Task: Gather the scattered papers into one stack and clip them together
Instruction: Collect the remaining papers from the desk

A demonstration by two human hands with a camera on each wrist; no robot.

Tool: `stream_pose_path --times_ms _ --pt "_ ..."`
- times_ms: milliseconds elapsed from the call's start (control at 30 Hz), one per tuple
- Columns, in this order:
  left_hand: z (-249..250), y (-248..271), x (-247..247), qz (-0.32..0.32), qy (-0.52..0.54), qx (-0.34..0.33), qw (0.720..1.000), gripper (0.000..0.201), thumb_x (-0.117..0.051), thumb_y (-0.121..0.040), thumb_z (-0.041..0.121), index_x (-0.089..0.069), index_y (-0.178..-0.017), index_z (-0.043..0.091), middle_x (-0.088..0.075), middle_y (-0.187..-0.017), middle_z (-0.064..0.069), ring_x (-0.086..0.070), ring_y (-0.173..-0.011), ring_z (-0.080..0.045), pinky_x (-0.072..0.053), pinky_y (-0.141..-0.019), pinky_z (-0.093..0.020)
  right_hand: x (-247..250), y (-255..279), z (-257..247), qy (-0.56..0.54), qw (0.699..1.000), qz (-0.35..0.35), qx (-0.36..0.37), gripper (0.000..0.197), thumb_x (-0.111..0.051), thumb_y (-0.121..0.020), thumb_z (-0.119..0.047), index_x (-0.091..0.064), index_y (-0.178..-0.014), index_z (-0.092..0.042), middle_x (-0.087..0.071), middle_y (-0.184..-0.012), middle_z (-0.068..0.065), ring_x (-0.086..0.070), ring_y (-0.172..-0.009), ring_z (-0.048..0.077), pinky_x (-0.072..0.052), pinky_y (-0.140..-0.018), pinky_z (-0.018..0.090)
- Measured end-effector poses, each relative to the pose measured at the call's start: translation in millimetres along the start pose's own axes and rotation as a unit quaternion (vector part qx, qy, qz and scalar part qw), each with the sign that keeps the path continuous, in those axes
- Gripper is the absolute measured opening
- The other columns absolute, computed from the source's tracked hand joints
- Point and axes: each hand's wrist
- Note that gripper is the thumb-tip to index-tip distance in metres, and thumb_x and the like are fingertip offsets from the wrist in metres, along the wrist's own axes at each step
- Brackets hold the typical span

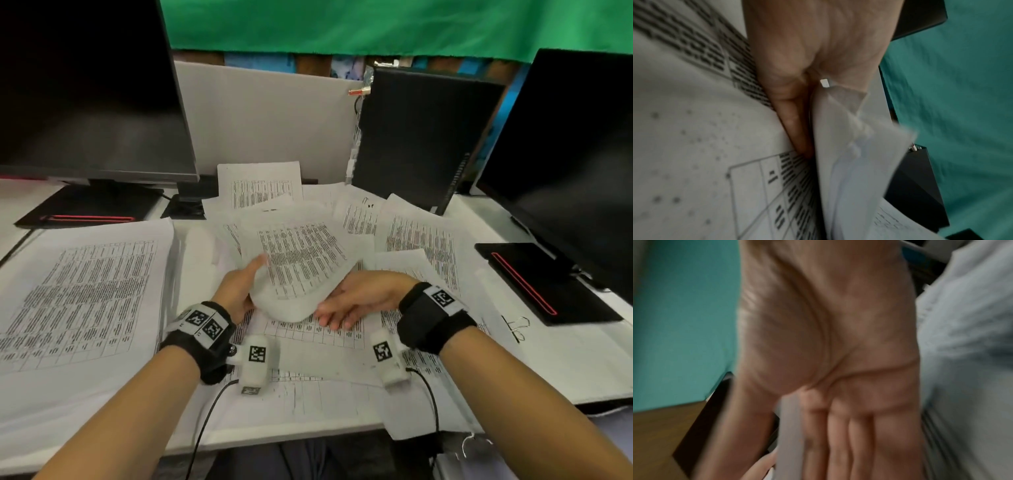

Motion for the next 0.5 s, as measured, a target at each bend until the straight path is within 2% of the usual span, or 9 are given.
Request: stream_pose_path --times_ms 67,100,167,200,233,267,333,400,500 --pt "-2 0 0 0.021 -0.048 -0.012 0.999 0.046 -0.073 -0.081 0.026 -0.059 -0.121 0.008 -0.069 -0.112 -0.010 -0.065 -0.104 -0.027 -0.054 -0.082 -0.039 9 6 -4 0.074 0.997 -0.029 -0.016 0.024 -0.063 -0.093 -0.010 -0.065 -0.116 -0.002 -0.069 -0.104 0.015 -0.066 -0.085 0.016 -0.056 -0.083 0.030" --pt "-3 1 1 0.024 -0.062 -0.013 0.998 0.047 -0.075 -0.079 0.015 -0.058 -0.122 0.005 -0.067 -0.115 -0.012 -0.064 -0.106 -0.030 -0.053 -0.085 -0.042 16 11 -5 0.105 0.994 0.003 -0.026 0.021 -0.063 -0.093 -0.009 -0.066 -0.113 -0.001 -0.068 -0.101 0.018 -0.065 -0.081 0.017 -0.056 -0.084 0.033" --pt "-3 1 3 0.039 -0.084 -0.018 0.995 0.042 -0.072 -0.080 0.005 -0.059 -0.119 0.002 -0.065 -0.117 -0.015 -0.062 -0.105 -0.031 -0.053 -0.087 -0.045 32 22 3 0.159 0.971 0.166 -0.069 0.017 -0.062 -0.094 -0.018 -0.064 -0.103 -0.003 -0.064 -0.091 0.013 -0.061 -0.072 0.016 -0.057 -0.076 0.036" --pt "-4 1 5 0.060 -0.105 -0.023 0.992 0.034 -0.069 -0.084 0.006 -0.059 -0.116 0.003 -0.065 -0.114 -0.013 -0.063 -0.101 -0.030 -0.055 -0.080 -0.042 38 25 12 0.169 0.944 0.265 -0.097 0.020 -0.062 -0.095 -0.025 -0.061 -0.102 -0.006 -0.063 -0.091 0.010 -0.061 -0.071 0.016 -0.057 -0.071 0.033" --pt "-3 4 6 0.080 -0.144 -0.023 0.986 0.023 -0.065 -0.088 0.011 -0.059 -0.110 0.005 -0.065 -0.110 -0.012 -0.062 -0.094 -0.027 -0.055 -0.071 -0.036 40 28 21 0.152 0.923 0.333 -0.117 0.025 -0.062 -0.094 -0.032 -0.058 -0.104 -0.008 -0.064 -0.093 0.009 -0.063 -0.072 0.017 -0.057 -0.067 0.031" --pt "-2 5 7 0.093 -0.173 -0.023 0.980 0.016 -0.060 -0.092 0.016 -0.059 -0.105 0.005 -0.066 -0.107 -0.013 -0.062 -0.089 -0.026 -0.052 -0.066 -0.031 41 29 30 0.118 0.919 0.353 -0.130 0.033 -0.064 -0.093 -0.036 -0.058 -0.106 -0.006 -0.067 -0.093 0.010 -0.066 -0.071 0.019 -0.058 -0.065 0.030" --pt "-2 3 8 0.102 -0.166 -0.032 0.980 0.012 -0.055 -0.096 0.016 -0.057 -0.100 0.005 -0.065 -0.107 -0.013 -0.060 -0.088 -0.026 -0.049 -0.073 -0.031 35 24 41 -0.002 0.947 0.301 -0.107 0.037 -0.069 -0.091 -0.027 -0.061 -0.111 0.003 -0.071 -0.092 0.015 -0.068 -0.068 0.019 -0.059 -0.061 0.027" --pt "-2 5 4 0.111 -0.146 -0.040 0.982 0.022 -0.053 -0.096 0.015 -0.055 -0.114 0.002 -0.061 -0.110 -0.010 -0.059 -0.096 -0.027 -0.048 -0.081 -0.033 29 14 47 -0.095 0.959 0.258 -0.060 0.027 -0.065 -0.093 -0.009 -0.061 -0.117 0.003 -0.072 -0.101 0.015 -0.071 -0.079 0.020 -0.060 -0.065 0.026" --pt "3 9 -4 0.098 -0.184 -0.065 0.976 0.027 -0.049 -0.096 0.015 -0.057 -0.119 0.003 -0.062 -0.108 -0.010 -0.058 -0.097 -0.027 -0.049 -0.082 -0.033 29 3 45 -0.202 0.943 0.261 0.027 0.029 -0.056 -0.095 -0.003 -0.061 -0.123 0.000 -0.072 -0.113 0.016 -0.069 -0.105 0.031 -0.055 -0.095 0.043"
Point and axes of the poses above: each hand's wrist, its own y-axis away from the middle knuckle, its own x-axis out of the back of the hand, z = x × y
